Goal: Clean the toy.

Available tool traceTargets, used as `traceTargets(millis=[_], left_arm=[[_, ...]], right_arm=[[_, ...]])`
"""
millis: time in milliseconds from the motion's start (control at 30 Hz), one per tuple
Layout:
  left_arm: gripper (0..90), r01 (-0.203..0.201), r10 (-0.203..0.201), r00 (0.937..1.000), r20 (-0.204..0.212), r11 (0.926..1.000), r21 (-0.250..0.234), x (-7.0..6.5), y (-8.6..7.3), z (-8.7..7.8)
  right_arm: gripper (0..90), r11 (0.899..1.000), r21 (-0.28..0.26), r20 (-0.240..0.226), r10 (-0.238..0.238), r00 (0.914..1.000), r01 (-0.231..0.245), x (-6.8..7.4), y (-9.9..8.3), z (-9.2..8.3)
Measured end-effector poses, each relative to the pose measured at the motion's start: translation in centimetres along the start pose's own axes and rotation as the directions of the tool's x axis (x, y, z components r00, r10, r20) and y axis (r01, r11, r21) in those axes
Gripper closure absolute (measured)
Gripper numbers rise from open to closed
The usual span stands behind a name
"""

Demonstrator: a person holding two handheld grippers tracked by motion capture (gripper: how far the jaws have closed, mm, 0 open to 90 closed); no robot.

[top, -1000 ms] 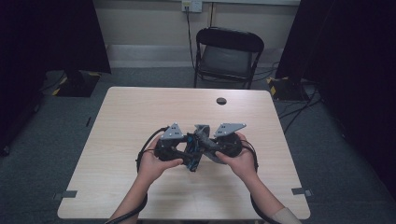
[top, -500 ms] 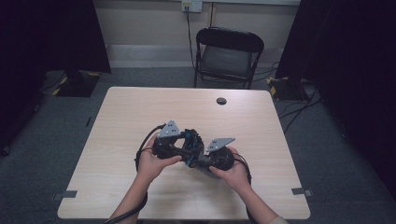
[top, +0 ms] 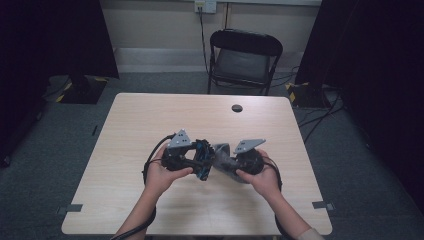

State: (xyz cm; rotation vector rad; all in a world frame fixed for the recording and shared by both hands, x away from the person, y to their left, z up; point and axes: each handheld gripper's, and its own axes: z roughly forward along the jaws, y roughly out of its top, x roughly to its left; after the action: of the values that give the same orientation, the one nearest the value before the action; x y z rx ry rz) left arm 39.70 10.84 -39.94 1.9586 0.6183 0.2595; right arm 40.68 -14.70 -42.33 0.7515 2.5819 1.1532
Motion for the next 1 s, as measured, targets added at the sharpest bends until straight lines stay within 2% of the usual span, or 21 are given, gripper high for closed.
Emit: traceTargets(millis=[200,433,667,867,933,1000], left_arm=[[25.3,-0.011,0.01,0.9999,0.013,0.9996,0.024,-0.2,0.2,0.6],[25.3,-0.016,0.014,0.9995,0.029,0.9986,0.051,-0.5,0.3,1.0],[25.3,-0.003,0.003,1.0,0.004,0.9967,0.081,0.0,0.4,1.0],[25.3,0.01,-0.007,0.9995,-0.031,0.9956,0.093,0.7,0.5,0.7],[25.3,0.011,-0.008,0.9995,-0.03,0.9956,0.093,0.7,0.5,0.7],[25.3,0.005,-0.003,0.9998,-0.019,0.9956,0.093,0.5,0.5,0.7]], right_arm=[[71.4,0.998,-0.063,0.044,-0.012,0.999,0.014,-1.3,3.4,-2.8],[71.4,0.995,-0.102,0.043,-0.013,0.999,0.018,-1.2,5.6,-3.3],[71.4,0.994,-0.105,0.013,-0.042,0.999,0.043,-0.3,5.7,-2.9],[71.5,0.991,-0.126,-0.008,-0.049,0.9987,0.048,-0.3,5.1,-3.4],[71.5,0.991,-0.125,-0.001,-0.049,0.9988,0.048,-0.3,5.1,-3.8],[71.5,0.991,-0.128,0.021,-0.028,0.9994,0.031,-0.6,5.2,-4.3]])
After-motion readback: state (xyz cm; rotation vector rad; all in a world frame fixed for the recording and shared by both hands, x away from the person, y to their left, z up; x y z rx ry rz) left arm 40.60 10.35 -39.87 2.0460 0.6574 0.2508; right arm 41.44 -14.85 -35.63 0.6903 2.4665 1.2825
